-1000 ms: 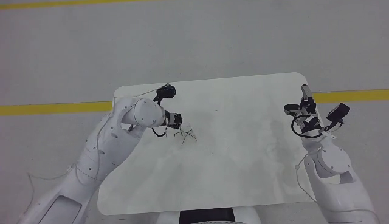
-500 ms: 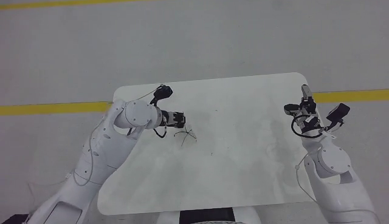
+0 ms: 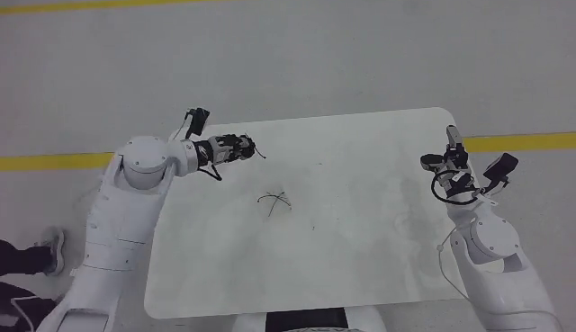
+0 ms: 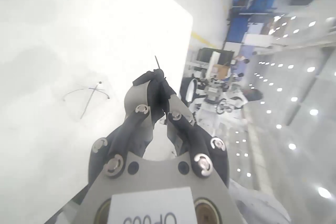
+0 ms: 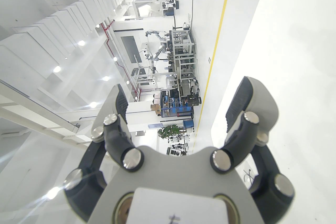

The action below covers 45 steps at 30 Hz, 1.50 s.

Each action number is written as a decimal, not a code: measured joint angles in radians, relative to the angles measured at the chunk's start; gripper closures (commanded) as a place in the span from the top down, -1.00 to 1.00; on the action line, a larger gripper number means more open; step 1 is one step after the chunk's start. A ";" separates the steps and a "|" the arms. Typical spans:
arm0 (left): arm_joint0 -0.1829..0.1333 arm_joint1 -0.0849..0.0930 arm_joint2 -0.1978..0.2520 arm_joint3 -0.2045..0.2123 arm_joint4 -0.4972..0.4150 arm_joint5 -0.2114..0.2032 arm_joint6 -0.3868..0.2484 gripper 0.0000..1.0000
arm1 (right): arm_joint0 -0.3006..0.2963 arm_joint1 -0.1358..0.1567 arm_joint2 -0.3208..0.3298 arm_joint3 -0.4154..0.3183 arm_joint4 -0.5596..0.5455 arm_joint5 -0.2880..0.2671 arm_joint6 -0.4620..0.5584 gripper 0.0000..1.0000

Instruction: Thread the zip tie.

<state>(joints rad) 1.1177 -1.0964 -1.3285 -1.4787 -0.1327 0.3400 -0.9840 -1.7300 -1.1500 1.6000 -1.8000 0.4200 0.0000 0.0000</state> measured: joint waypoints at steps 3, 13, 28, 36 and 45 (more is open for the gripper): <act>0.008 0.002 -0.009 -0.001 -0.036 0.000 0.000 -1.00 | 0.000 0.000 0.000 0.000 0.000 0.000 0.000 1.00; 0.009 -0.006 -0.026 0.074 -0.159 0.000 0.075 -1.00 | 0.000 0.000 0.000 0.000 0.000 0.000 0.000 1.00; -0.117 0.019 0.054 0.422 -0.580 0.000 -0.053 -1.00 | 0.000 0.000 0.000 0.000 0.000 0.000 0.000 1.00; -0.106 0.016 0.058 0.428 -0.606 0.000 -0.026 -1.00 | 0.003 0.000 -0.004 -0.005 -0.008 -0.004 0.007 1.00; -0.172 0.026 0.158 0.570 -0.782 0.000 -0.123 -1.00 | 0.111 -0.004 -0.098 0.024 -0.217 -0.200 0.145 1.00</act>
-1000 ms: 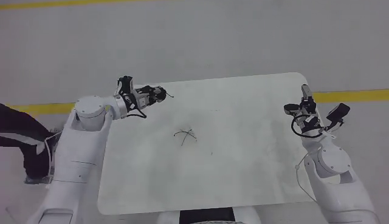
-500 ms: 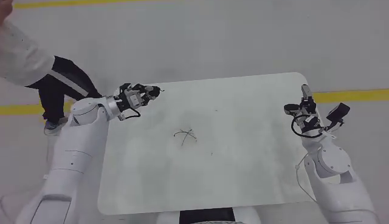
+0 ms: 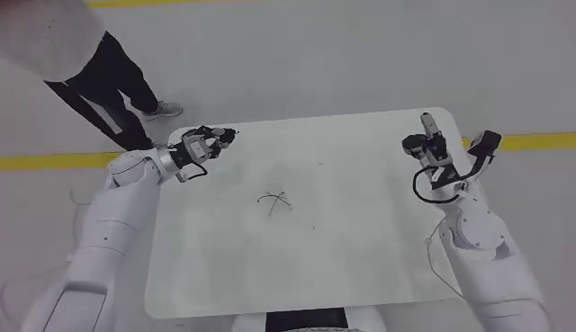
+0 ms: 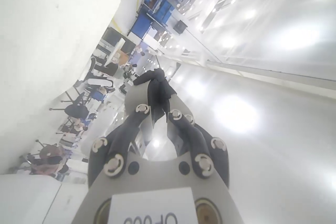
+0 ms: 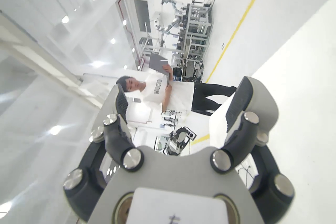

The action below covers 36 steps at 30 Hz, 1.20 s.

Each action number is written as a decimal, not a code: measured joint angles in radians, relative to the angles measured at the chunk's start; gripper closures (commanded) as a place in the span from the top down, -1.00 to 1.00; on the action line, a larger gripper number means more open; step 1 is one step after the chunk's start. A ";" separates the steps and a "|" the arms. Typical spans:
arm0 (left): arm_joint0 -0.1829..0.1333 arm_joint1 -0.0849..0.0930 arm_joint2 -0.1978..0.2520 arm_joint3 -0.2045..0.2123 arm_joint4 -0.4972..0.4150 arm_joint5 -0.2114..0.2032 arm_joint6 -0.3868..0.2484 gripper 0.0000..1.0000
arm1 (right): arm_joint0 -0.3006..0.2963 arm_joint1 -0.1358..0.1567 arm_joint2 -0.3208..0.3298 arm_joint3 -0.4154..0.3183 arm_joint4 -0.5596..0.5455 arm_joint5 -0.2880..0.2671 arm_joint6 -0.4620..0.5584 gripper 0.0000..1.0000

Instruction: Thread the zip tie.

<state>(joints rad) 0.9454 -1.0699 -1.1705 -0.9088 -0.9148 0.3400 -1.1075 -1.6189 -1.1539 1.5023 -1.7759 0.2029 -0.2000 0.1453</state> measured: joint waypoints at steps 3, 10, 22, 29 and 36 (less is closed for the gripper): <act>-0.035 0.008 0.060 0.049 -0.040 0.000 -0.021 -1.00 | 0.055 -0.003 -0.046 0.024 -0.084 -0.070 0.044 1.00; -0.057 0.011 0.097 0.067 -0.053 0.000 -0.020 -1.00 | 0.094 -0.005 -0.090 0.044 -0.153 -0.140 0.095 1.00; -0.082 0.003 0.240 0.106 -0.132 0.000 -0.059 -1.00 | 0.195 0.000 -0.149 0.030 -0.317 -0.140 0.237 1.00; -0.177 -0.011 0.415 0.182 -0.247 0.000 -0.074 -1.00 | 0.325 0.007 -0.292 0.043 -0.502 -0.140 0.353 1.00; -0.174 -0.011 0.417 0.179 -0.246 0.000 -0.068 -1.00 | 0.324 0.007 -0.290 0.040 -0.488 -0.140 0.351 1.00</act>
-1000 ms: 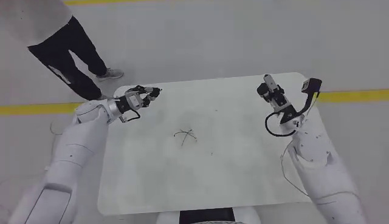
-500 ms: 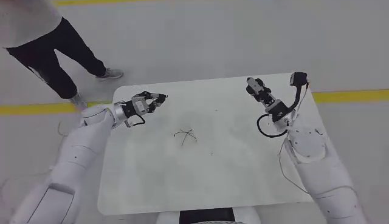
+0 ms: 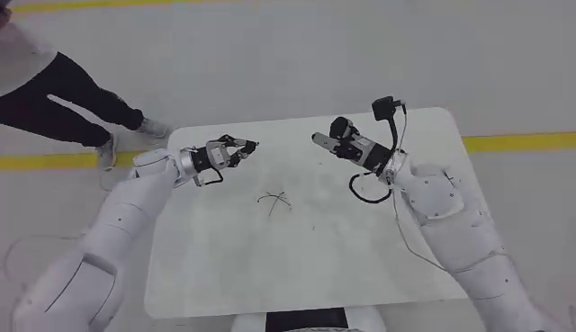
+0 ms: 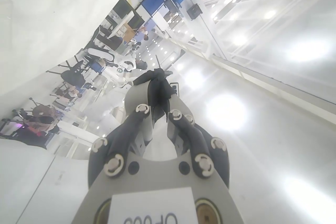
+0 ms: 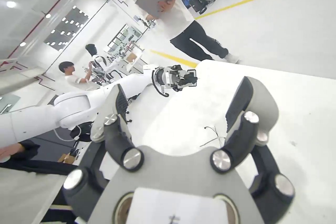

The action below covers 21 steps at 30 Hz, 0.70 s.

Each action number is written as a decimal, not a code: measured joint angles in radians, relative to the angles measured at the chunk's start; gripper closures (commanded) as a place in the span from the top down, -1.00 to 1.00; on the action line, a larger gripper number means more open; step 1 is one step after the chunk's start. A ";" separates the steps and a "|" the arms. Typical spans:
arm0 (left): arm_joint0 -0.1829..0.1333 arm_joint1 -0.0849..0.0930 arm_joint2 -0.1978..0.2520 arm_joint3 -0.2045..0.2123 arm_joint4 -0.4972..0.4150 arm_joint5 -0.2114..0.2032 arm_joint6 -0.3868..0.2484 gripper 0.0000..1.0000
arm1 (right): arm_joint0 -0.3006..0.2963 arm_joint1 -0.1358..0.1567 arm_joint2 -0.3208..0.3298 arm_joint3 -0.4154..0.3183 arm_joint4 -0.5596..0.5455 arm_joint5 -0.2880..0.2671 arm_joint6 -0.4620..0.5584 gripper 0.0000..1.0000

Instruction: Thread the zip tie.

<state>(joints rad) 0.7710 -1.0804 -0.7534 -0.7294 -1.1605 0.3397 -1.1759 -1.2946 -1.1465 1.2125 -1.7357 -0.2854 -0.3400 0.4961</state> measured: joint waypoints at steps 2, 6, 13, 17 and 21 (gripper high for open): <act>0.013 0.000 0.001 -0.018 -0.012 0.000 0.012 -1.00 | 0.009 0.001 -0.020 -0.024 -0.047 0.000 0.007 1.00; 0.009 0.007 0.029 -0.017 -0.028 0.000 -0.035 -1.00 | 0.068 0.003 -0.090 -0.020 -0.149 0.000 0.013 1.00; -0.049 0.023 0.116 0.033 -0.079 0.000 -0.135 -1.00 | 0.224 0.022 -0.284 0.026 -0.259 0.000 -0.026 1.00; -0.080 0.029 0.159 0.041 -0.067 0.000 -0.169 -1.00 | 0.265 0.031 -0.361 0.041 -0.264 0.000 -0.085 1.00; -0.079 0.029 0.158 0.041 -0.067 0.000 -0.166 -1.00 | 0.263 0.030 -0.354 0.040 -0.264 0.000 -0.077 1.00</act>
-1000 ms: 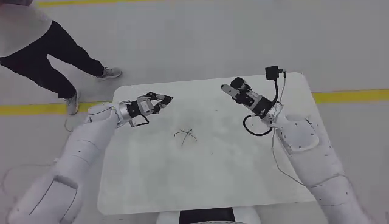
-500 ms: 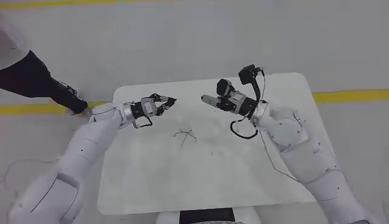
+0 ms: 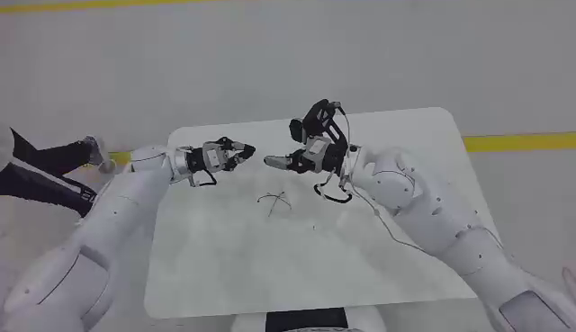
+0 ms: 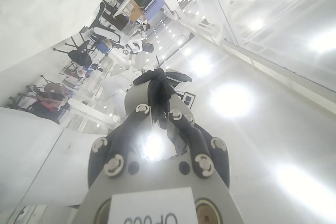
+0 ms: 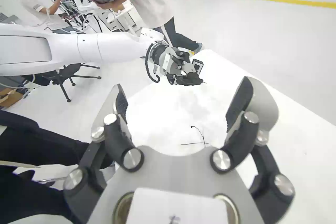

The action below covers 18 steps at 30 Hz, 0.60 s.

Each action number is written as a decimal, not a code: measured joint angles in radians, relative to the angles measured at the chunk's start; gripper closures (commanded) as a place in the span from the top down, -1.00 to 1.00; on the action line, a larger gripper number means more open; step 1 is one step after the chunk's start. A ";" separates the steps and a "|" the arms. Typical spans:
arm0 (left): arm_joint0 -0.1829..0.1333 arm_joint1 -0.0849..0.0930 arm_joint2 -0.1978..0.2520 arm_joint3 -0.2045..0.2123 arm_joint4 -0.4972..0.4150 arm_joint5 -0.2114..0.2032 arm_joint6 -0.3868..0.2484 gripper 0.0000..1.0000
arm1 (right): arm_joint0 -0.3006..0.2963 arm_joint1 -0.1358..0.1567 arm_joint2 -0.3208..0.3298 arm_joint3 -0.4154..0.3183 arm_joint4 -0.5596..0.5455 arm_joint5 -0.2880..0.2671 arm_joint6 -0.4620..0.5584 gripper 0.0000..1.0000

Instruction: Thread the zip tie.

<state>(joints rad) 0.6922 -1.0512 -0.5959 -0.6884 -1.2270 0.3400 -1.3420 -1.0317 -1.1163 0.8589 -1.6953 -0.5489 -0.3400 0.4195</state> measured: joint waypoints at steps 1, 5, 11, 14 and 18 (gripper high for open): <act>0.000 0.000 0.000 0.000 0.000 0.000 0.000 -1.00 | -0.001 0.000 0.000 0.000 -0.002 0.001 0.000 1.00; 0.016 0.002 -0.007 -0.027 -0.016 0.000 0.024 -1.00 | 0.014 -0.001 -0.041 -0.012 -0.058 0.000 0.023 1.00; 0.005 0.015 0.008 -0.033 -0.007 0.000 0.003 -1.00 | 0.143 -0.013 -0.187 0.070 -0.089 0.000 -0.025 1.00; -0.001 0.021 0.020 -0.032 -0.005 0.000 -0.006 -1.00 | 0.209 -0.019 -0.258 0.113 -0.089 0.000 -0.067 1.00; -0.011 0.028 0.034 -0.036 0.008 0.000 -0.017 -1.00 | 0.298 -0.023 -0.365 0.180 -0.122 0.000 -0.155 1.00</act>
<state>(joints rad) 0.6809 -1.0236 -0.5614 -0.7248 -1.2189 0.3400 -1.3592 -0.7335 -1.1397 0.4939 -1.5150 -0.6705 -0.3400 0.2643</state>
